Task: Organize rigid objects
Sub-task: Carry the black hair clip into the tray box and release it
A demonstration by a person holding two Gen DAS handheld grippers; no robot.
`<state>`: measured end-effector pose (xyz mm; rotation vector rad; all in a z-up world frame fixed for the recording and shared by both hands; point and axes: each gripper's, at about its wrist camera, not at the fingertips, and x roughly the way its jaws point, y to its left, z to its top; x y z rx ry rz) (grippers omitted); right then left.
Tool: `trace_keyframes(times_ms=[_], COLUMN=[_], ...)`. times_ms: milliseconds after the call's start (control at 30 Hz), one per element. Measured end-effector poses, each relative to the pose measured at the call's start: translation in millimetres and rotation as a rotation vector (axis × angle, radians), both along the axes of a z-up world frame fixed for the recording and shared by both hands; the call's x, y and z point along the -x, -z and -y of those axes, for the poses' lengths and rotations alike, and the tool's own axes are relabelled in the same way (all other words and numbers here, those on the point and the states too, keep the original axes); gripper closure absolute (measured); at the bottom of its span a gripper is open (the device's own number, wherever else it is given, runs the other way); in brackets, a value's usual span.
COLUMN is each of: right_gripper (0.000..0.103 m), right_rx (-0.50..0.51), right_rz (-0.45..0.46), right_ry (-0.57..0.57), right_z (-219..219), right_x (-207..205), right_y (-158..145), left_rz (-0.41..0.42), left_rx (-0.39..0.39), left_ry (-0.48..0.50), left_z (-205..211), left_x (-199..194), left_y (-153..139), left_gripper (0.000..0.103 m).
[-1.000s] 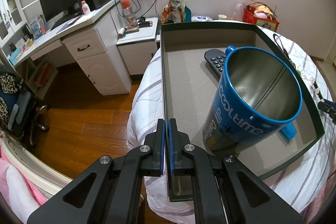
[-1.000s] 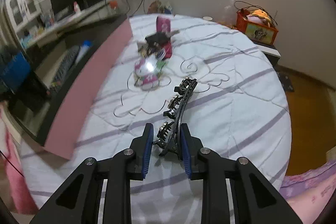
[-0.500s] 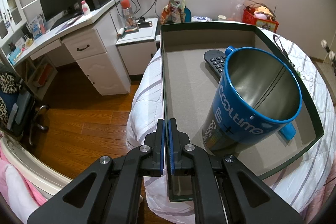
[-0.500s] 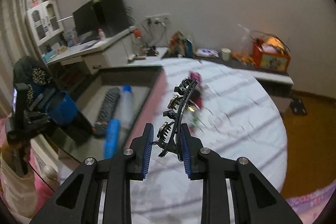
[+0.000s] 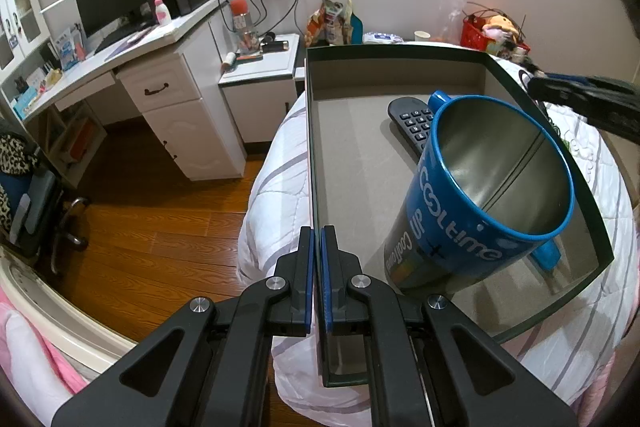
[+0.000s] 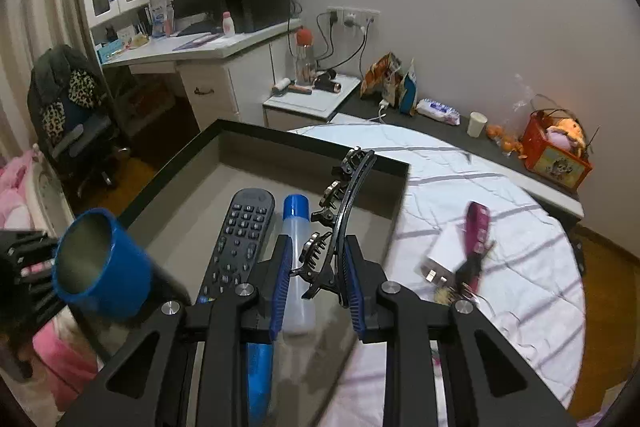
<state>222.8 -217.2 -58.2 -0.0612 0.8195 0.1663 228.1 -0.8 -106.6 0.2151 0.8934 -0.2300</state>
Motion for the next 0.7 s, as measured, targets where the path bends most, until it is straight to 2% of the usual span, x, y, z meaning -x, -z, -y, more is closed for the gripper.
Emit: trace_keyframes(times_ms=[367,567,600,633,700], right_gripper=[0.077,0.076,0.069,0.053,0.034], right_rx=[-0.003,0.007,0.009,0.009,0.012], right_rz=[-0.033,-0.017,-0.013,-0.012,0.009], right_ry=[0.034,0.045,0.041,0.037,0.044], right_z=[5,7,6,5,4], right_x=[-23,-27,-28,-28,-25], right_y=[14,16,16,16,14], left_rz=[0.004,0.007,0.006,0.006,0.007], left_rx=[-0.008,-0.022,-0.02,-0.02,-0.021], left_ry=[0.0,-0.001,-0.001,-0.001,-0.001], left_z=[2,4,4,5,4], left_x=[-2,-2,-2,-2,-2], left_y=[1,2,2,2,2], left_gripper=[0.1,0.1,0.1,0.1,0.1])
